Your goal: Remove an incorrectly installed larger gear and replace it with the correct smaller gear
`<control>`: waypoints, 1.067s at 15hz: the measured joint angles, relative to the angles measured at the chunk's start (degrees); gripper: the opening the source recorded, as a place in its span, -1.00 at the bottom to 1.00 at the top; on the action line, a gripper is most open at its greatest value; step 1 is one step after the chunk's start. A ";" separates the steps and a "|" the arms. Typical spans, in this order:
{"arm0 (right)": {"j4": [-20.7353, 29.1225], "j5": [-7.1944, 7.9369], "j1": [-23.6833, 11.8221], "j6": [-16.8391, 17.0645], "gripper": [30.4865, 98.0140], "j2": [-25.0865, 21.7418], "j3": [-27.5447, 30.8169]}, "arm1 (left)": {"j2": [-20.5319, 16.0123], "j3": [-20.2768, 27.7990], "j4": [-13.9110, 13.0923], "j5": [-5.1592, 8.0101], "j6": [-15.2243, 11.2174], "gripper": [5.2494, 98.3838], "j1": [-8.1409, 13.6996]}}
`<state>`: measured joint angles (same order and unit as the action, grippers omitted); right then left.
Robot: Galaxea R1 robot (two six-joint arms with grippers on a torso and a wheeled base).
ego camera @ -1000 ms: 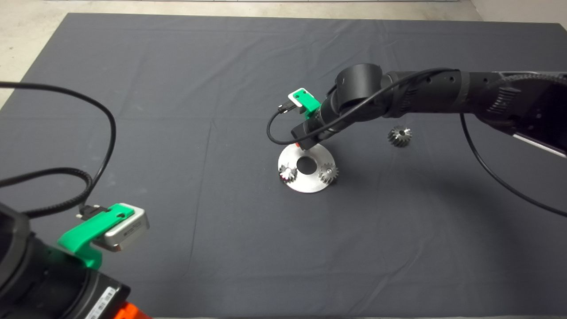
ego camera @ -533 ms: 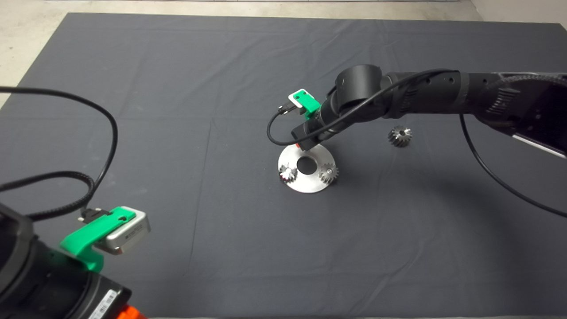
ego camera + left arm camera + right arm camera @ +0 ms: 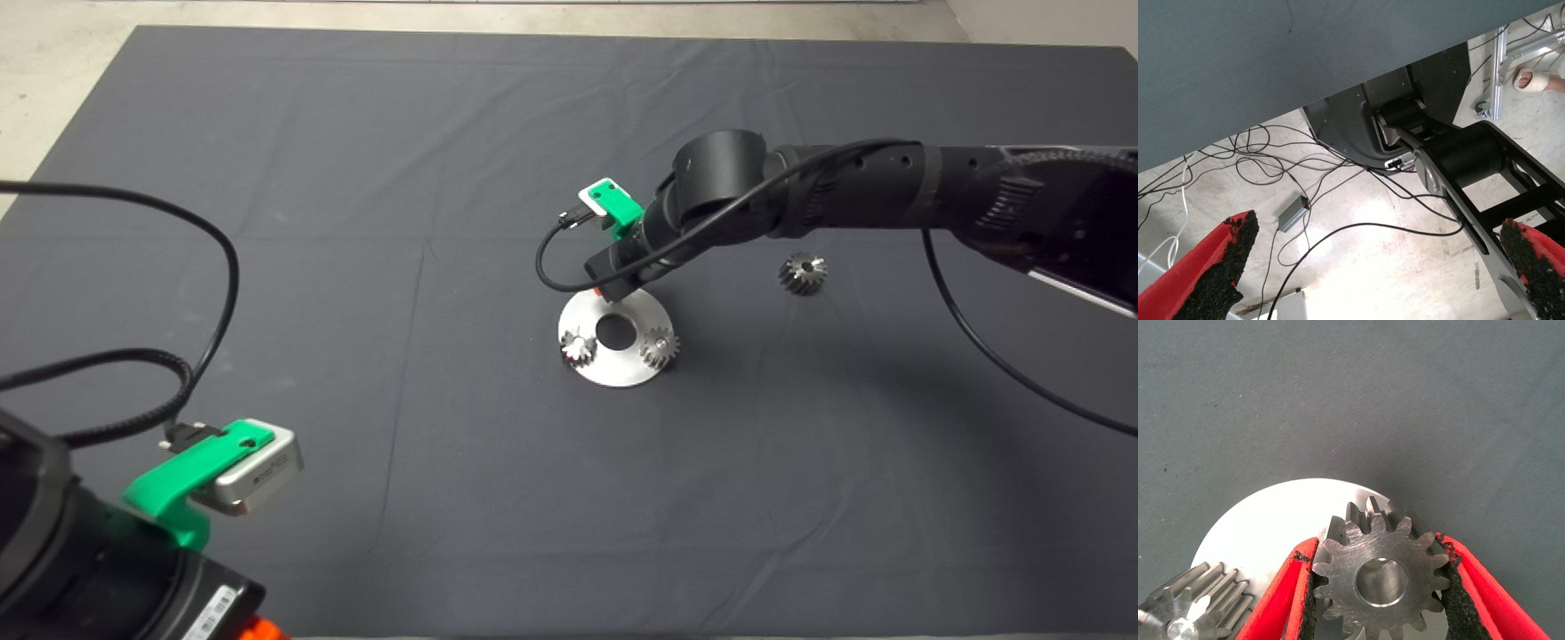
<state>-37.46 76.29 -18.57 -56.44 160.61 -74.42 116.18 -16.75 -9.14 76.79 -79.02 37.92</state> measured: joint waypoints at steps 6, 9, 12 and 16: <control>-0.79 0.00 0.00 0.00 -0.69 0.02 -0.05 | 0.00 0.00 0.00 0.00 0.00 0.88 0.00; -0.85 0.15 0.00 0.00 -0.68 0.02 -0.05 | -0.01 0.00 0.00 0.00 0.00 0.88 0.00; -0.88 1.00 0.00 0.00 -0.69 0.02 -0.05 | 0.00 0.00 0.00 0.00 0.00 0.88 0.02; -1.01 1.05 0.38 0.00 -0.69 0.02 -0.05 | 0.00 0.00 0.00 -0.02 0.02 0.88 0.02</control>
<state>-38.47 77.34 -18.19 -56.44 160.64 -74.47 116.18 -16.75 -9.14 76.76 -79.00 37.94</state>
